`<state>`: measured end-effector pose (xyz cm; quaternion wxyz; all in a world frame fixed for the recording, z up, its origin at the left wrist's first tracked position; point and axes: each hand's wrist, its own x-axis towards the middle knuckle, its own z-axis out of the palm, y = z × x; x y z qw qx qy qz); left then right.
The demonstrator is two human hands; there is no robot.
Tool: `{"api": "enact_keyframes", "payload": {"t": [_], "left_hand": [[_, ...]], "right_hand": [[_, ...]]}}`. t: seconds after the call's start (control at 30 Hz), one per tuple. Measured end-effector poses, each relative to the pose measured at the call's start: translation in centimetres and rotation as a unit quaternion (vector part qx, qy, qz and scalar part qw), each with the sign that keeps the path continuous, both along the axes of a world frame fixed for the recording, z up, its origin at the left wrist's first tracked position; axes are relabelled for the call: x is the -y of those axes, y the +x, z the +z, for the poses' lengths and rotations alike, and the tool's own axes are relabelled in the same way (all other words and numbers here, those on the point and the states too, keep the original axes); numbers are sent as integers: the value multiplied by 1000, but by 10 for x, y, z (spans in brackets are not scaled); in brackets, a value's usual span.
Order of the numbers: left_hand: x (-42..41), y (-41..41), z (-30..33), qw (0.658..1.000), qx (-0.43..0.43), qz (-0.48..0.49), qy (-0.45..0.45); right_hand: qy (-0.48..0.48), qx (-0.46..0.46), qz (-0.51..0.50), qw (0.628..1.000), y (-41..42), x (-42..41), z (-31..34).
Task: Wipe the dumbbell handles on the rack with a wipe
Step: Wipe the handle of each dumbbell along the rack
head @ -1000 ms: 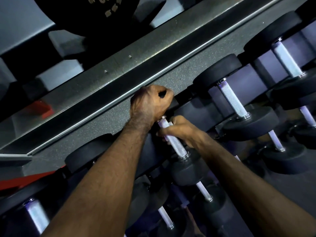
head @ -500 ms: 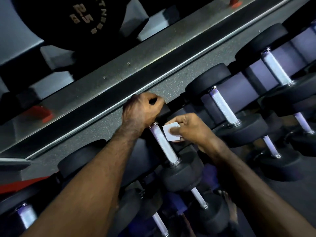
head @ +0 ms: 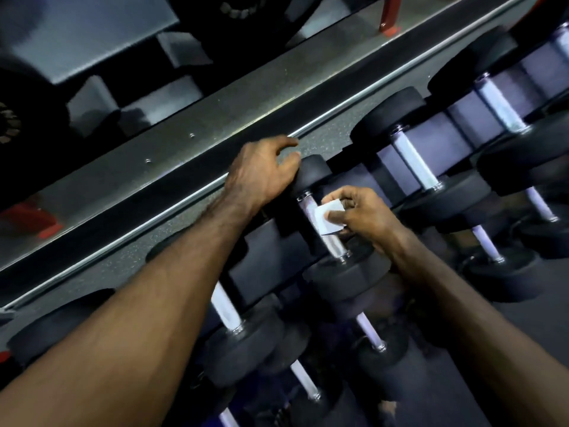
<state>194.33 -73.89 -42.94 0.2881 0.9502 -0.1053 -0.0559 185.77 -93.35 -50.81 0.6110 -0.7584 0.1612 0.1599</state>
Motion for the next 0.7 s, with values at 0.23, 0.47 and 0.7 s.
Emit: {"api": "enact_keyframes", "payload": {"t": [0.23, 0.47, 0.7], "left_hand": [[58, 22, -22, 995, -59, -23, 72], [67, 13, -29, 989, 14, 39, 144], [66, 12, -33, 987, 30, 61, 147]], "right_hand": [[27, -17, 44, 999, 14, 16, -26], [-32, -10, 0, 999, 25, 33, -45], [105, -107, 128, 980, 21, 26, -34]]}}
